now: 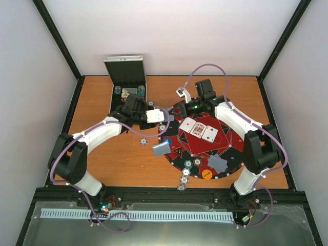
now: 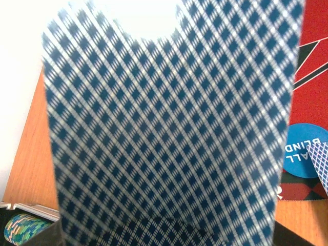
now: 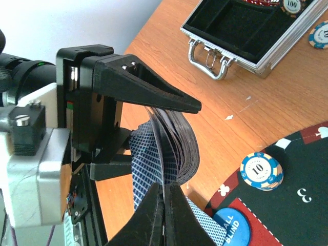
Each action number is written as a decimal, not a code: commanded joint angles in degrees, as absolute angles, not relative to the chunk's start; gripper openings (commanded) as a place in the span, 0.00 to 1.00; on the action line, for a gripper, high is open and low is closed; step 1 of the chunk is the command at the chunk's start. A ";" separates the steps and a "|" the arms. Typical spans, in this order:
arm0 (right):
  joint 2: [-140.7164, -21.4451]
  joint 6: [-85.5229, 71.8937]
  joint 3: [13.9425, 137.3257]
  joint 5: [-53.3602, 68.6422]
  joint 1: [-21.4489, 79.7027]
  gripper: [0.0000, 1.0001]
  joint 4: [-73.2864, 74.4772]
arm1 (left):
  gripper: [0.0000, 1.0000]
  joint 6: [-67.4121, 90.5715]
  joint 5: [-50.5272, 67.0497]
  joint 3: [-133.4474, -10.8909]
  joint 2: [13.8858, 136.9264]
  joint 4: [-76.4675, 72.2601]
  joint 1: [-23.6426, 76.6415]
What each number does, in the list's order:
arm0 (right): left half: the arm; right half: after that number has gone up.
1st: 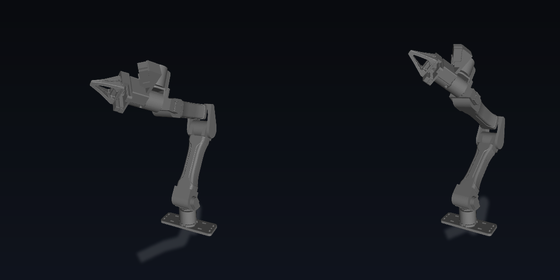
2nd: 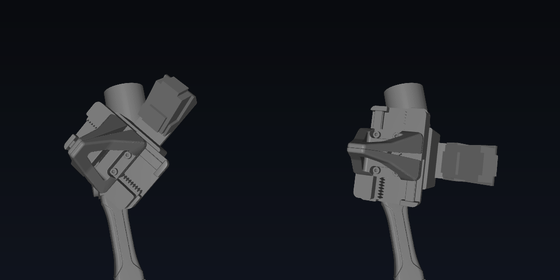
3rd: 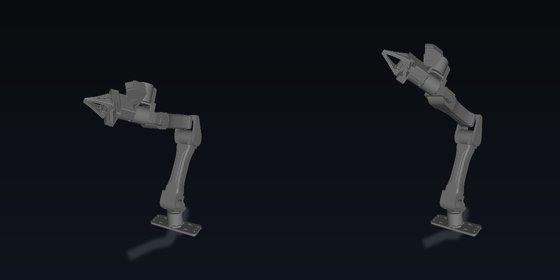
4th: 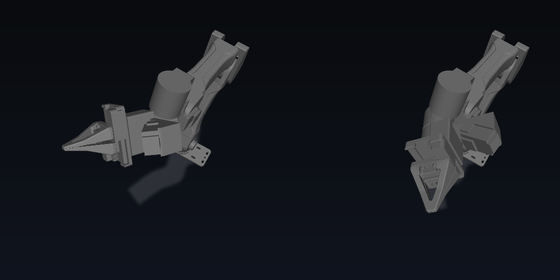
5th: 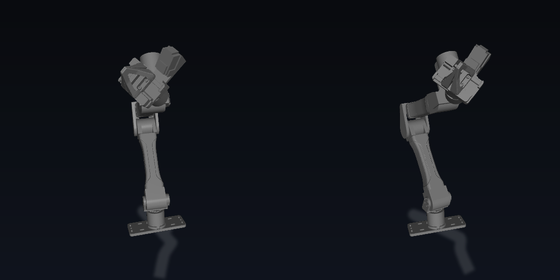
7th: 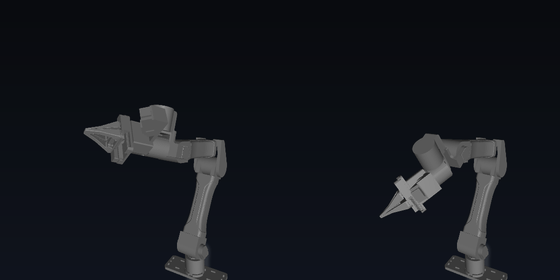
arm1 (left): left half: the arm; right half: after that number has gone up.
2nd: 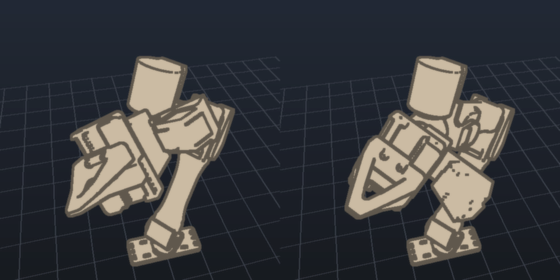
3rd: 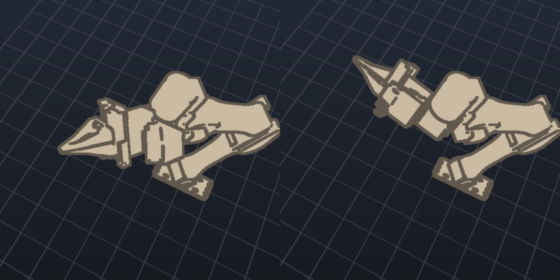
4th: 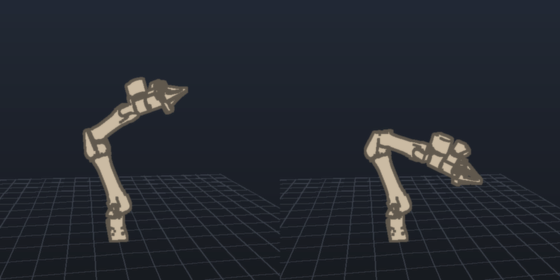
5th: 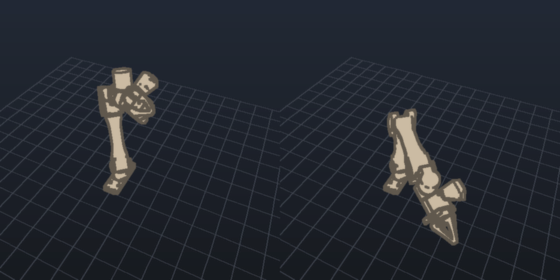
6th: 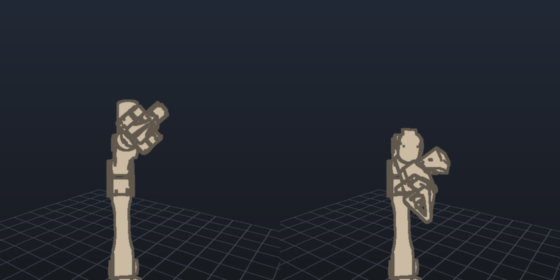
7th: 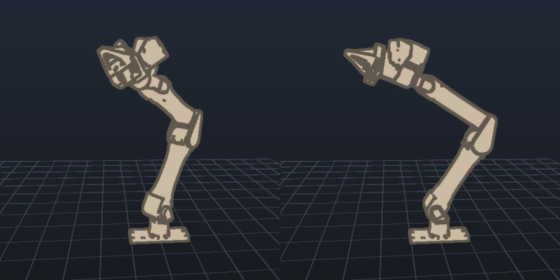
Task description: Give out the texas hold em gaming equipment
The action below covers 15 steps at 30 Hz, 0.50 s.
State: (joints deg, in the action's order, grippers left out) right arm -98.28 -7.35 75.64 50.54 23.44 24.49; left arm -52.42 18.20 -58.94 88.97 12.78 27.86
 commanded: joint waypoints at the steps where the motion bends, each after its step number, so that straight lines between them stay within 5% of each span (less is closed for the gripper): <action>1: -94.25 -4.56 76.92 49.66 21.96 0.03 25.97 | 0.53 -52.88 18.65 -58.11 87.06 11.16 27.42; 9: -89.49 8.30 83.08 45.82 18.02 0.03 37.47 | 0.53 -51.00 17.52 -55.65 85.30 10.30 27.42; 15: -87.14 26.22 84.35 20.72 16.03 0.03 51.02 | 0.53 -50.26 16.28 -52.68 83.45 9.68 27.42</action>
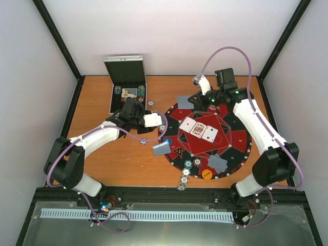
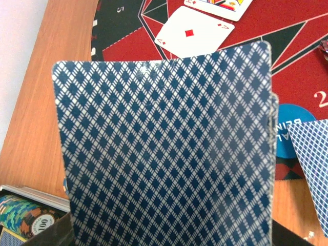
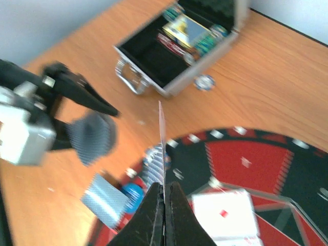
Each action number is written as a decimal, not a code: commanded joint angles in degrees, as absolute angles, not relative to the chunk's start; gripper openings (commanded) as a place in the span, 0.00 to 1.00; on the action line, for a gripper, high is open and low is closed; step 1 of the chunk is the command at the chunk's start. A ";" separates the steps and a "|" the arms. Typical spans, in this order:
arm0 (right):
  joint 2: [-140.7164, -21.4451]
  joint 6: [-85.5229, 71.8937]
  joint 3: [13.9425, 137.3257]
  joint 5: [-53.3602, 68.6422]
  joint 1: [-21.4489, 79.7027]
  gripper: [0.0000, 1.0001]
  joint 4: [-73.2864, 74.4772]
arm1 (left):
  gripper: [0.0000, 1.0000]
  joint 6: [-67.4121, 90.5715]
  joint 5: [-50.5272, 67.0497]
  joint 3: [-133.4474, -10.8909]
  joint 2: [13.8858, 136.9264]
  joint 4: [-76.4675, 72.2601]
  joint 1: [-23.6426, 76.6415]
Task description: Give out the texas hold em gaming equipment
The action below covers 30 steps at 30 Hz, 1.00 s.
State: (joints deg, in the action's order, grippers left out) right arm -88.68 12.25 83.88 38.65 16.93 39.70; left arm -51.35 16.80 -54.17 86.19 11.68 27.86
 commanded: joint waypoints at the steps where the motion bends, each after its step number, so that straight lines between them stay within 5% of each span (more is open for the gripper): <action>1: -86.77 28.02 84.11 16.60 15.66 0.03 52.43 | 0.53 -50.15 16.14 -52.17 82.98 9.63 27.42; 11: -82.81 52.28 74.58 1.26 13.99 0.03 67.66 | 0.53 -52.15 17.83 -53.27 82.17 7.90 24.90; 30: -97.94 52.32 71.57 -3.60 9.96 0.03 70.08 | 0.53 -52.68 17.16 -53.35 82.41 7.56 24.43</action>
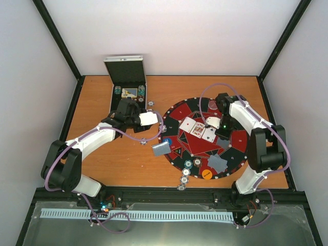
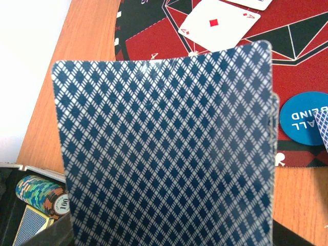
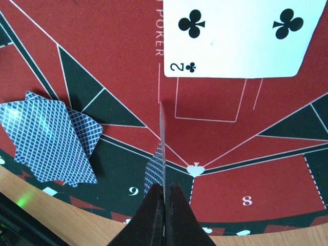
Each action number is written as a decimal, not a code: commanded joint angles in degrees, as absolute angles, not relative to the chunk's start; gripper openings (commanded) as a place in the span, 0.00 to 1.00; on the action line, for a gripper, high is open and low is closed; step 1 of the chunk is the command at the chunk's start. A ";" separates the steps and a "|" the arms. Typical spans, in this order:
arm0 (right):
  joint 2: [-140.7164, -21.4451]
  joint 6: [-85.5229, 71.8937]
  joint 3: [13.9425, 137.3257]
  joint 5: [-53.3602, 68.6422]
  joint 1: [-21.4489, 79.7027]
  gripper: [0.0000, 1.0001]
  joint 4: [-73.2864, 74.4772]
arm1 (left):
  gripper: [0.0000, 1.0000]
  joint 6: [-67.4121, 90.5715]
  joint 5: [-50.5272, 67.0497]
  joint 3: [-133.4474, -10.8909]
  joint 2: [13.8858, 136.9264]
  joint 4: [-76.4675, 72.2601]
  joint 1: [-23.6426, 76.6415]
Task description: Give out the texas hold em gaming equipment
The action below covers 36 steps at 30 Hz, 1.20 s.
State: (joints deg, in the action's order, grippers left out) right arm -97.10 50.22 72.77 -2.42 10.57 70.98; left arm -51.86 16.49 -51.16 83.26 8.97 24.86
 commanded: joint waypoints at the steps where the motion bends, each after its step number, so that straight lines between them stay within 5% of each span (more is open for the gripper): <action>1: -98.11 52.54 70.92 -3.61 9.81 0.03 69.56 | 0.53 -52.77 17.13 -53.44 82.56 7.49 24.43; 36: -103.91 59.31 69.88 -1.21 4.76 0.03 50.51 | 0.52 -53.18 17.05 -56.16 85.33 7.14 24.43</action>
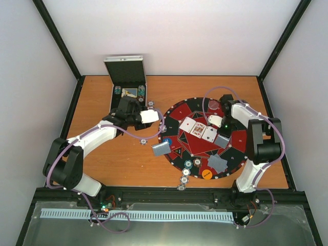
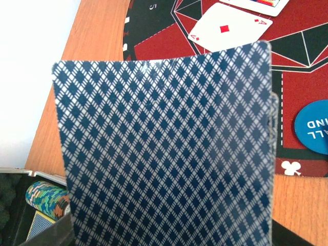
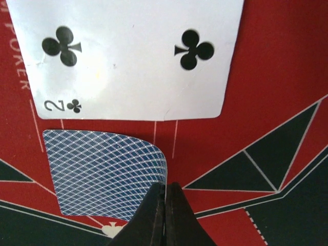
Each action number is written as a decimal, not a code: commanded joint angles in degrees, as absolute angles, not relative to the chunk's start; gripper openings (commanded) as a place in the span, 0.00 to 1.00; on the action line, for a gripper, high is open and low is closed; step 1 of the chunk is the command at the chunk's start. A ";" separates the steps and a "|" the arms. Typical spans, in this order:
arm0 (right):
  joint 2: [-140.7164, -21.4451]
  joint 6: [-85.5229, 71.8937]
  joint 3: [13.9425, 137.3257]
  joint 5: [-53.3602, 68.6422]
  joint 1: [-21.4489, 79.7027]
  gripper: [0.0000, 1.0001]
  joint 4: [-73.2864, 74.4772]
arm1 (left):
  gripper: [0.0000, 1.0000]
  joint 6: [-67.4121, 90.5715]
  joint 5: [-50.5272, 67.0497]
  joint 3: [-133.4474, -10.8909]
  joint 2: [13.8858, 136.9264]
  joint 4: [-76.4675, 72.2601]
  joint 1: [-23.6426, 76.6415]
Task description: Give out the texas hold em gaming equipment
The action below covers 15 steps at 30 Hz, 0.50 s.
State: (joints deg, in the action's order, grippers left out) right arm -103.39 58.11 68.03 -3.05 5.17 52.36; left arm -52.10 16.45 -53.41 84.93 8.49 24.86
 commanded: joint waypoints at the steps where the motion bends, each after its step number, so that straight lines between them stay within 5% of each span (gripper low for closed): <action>1: -104.15 59.31 70.14 -1.11 4.75 0.03 50.64 | 0.53 -53.20 17.01 -56.16 85.26 7.18 24.39; 15: -104.40 61.03 70.47 -0.66 4.75 0.03 52.21 | 0.53 -53.18 16.92 -56.32 85.36 6.86 24.39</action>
